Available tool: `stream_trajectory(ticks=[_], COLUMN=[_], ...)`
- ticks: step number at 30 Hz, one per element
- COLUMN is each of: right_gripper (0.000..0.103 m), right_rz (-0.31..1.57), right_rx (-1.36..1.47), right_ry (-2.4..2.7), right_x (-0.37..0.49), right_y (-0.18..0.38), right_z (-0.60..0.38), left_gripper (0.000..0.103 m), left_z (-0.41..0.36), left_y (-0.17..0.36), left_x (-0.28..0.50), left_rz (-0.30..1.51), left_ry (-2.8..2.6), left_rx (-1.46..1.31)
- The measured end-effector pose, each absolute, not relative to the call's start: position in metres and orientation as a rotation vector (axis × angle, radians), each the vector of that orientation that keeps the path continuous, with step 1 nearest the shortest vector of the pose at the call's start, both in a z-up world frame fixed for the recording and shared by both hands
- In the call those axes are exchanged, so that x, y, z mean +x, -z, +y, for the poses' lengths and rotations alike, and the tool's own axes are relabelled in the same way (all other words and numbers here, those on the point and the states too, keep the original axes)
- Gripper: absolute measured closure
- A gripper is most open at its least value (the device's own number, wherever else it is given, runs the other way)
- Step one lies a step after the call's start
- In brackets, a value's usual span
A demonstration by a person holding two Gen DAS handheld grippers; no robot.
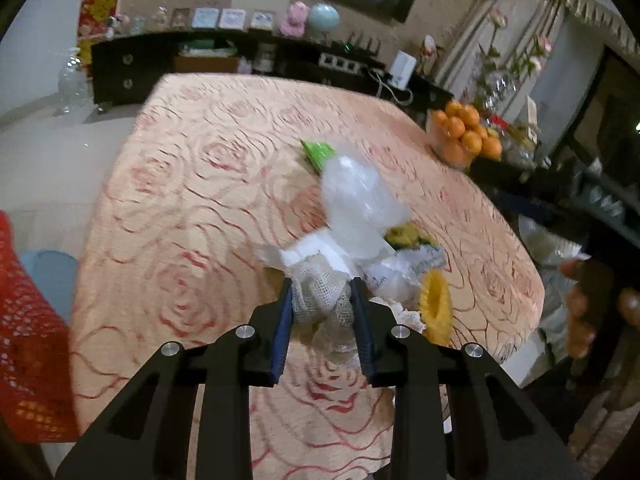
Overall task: Collect trash
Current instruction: 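Grasp the white mesh net with the left gripper and lift it, then grasp the clear plastic bag with the right gripper while the left holds the white net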
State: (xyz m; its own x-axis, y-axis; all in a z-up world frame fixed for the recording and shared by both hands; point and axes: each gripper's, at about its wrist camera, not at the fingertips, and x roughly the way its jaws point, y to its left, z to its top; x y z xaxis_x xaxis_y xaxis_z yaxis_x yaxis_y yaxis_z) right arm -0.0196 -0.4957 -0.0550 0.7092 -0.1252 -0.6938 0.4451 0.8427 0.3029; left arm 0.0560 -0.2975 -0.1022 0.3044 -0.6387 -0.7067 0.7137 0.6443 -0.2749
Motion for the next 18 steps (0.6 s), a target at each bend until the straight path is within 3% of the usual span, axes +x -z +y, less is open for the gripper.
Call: stream_trajectory(ticks=[18], right_gripper=[0.013], right_rz=[0.85], right_rx=[0.328], right_ry=[0.34], right_x=[0.074], right_y=[0.101], right_z=[-0.479], left_gripper=[0.076], left_z=[-0.23], left_y=[0.043], left_x=[0.069], left_rz=[0.675], left_ry=[0.685], left_rx=[0.075])
